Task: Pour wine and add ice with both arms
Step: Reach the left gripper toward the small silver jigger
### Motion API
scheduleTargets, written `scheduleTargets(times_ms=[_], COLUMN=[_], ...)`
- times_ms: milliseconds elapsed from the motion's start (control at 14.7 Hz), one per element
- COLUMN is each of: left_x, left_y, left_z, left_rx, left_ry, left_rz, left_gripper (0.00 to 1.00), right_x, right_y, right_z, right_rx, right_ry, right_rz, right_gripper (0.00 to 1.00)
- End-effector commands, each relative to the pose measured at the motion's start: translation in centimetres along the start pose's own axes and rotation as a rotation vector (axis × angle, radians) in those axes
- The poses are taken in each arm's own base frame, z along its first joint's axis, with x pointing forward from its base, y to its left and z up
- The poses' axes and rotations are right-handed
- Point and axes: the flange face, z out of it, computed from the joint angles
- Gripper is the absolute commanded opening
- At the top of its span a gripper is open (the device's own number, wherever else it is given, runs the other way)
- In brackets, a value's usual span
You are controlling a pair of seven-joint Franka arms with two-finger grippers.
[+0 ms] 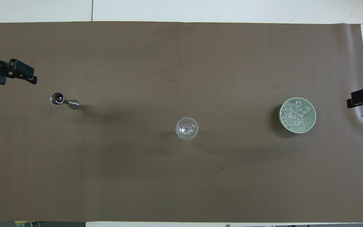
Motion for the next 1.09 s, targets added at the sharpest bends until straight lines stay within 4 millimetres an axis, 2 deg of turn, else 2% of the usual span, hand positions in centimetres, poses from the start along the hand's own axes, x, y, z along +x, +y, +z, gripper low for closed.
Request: scheduleTargets(times_ms=[0, 136, 272, 341, 409, 545, 613, 749, 817, 954, 1022], left_x=[3.4, 4.5, 5.3, 5.8, 6.6, 7.9, 8.1, 8.7, 8.8, 8.3, 7.3], left_y=[-0.8, -1.8, -4.3, -5.7, -6.1, -7.4, -9.1, -10.5, -11.0, -11.3, -11.5], left_z=[2.1, 4.0, 5.3, 6.8, 8.0, 8.9, 9.4, 10.3, 10.3, 11.8, 12.1], left_rx=[-0.019, -0.035, -0.1, -0.108, -0.135, -0.191, -0.216, -0.294, -0.354, -0.394, -0.405], left_ry=[-0.006, -0.034, -0.063, -0.089, -0.119, -0.144, -0.154, -0.188, -0.21, -0.273, -0.283], left_rz=[-0.194, -0.348, -0.505, -0.592, -0.689, -0.898, -0.971, -1.155, -1.263, -1.42, -1.448], left_gripper=[1.0, 1.0, 1.0, 1.0, 1.0, 1.0, 1.0, 1.0, 1.0, 1.0, 1.0], right_x=[-0.4, -0.4, -0.4, -0.4, -0.4, -0.4, -0.4, -0.4, -0.4, -0.4, -0.4], right_y=[0.1, 0.1, 0.1, 0.1, 0.1, 0.1, 0.1, 0.1, 0.1, 0.1, 0.1], right_z=[0.0, 0.0, 0.0, -0.1, 0.0, 0.0, 0.0, 0.0, -0.1, 0.0, 0.0], right_rx=[0.0, 0.0, 0.0, 0.0, 0.0, 0.0, 0.0, 0.0, 0.0, 0.0, 0.0], right_ry=[-0.009, -0.009, -0.009, -0.007, -0.01, -0.01, -0.01, -0.01, -0.007, -0.01, -0.009], right_rz=[-0.017, -0.017, -0.017, -0.017, -0.017, -0.017, -0.017, -0.017, -0.017, -0.017, -0.017], right_gripper=[1.0, 1.0, 1.0, 1.0, 1.0, 1.0, 1.0, 1.0, 1.0, 1.0, 1.0])
